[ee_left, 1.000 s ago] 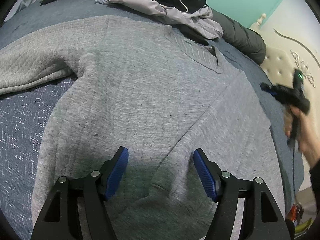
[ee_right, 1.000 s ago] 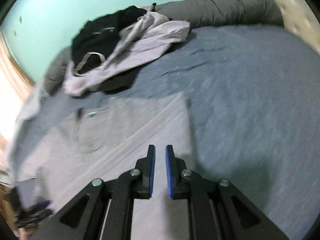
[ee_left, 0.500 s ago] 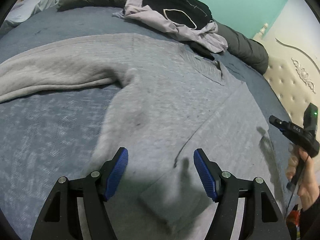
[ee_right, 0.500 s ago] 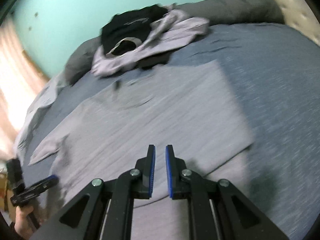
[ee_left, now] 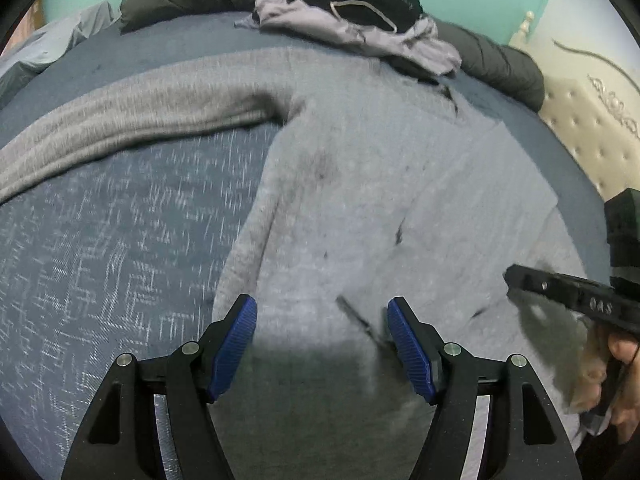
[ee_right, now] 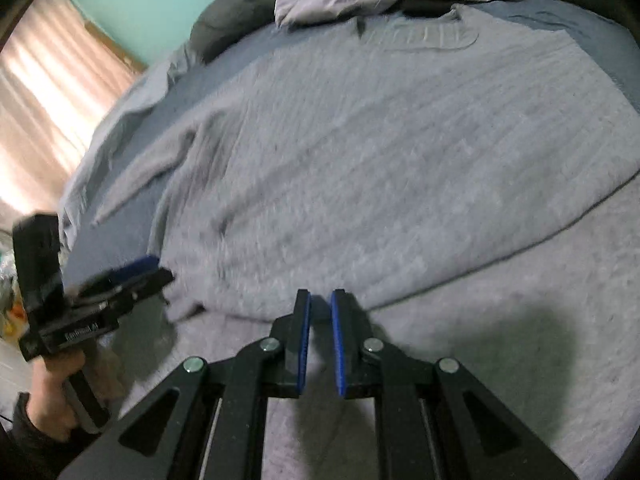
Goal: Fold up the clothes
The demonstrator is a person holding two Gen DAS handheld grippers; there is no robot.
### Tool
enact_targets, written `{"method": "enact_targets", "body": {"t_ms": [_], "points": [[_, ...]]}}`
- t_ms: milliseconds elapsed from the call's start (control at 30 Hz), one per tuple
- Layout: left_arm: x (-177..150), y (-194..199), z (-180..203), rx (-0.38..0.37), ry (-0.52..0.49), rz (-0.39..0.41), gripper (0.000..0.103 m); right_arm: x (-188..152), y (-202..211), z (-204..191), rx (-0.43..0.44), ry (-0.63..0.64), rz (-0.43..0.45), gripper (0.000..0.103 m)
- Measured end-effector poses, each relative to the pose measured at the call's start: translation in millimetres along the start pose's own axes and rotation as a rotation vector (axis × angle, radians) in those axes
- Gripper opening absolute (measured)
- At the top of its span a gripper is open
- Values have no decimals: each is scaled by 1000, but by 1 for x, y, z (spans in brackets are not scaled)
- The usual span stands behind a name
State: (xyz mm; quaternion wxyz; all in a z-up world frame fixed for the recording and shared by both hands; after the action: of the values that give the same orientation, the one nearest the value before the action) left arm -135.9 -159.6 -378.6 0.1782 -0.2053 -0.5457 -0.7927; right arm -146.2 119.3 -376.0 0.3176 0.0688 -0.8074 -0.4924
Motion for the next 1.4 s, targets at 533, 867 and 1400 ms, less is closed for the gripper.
{"method": "enact_targets", "body": {"t_ms": [533,867,1400], "points": [[17,32,-33,-67,188,75,72,21,8,-9,87,-41,76,12],[44,94,-147,102,419,188,73,29,30,20,143,-152,138,14],[29,156,-324,375,717,259,73,31,32,32,117,-176,150,25]]}}
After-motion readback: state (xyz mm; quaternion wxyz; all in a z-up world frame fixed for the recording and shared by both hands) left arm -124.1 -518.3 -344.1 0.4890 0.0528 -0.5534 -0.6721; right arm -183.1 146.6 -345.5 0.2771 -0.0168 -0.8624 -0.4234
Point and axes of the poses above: each gripper's, at about its wrist camera, not at the fingertips, and y roughly against the way its jaws point, z to its right, x to its top, the point moved 3 cm from there along -y, roughly the way its jaws point, and after that the axes turned 7 degrees about -x, right-handed, at the moved point
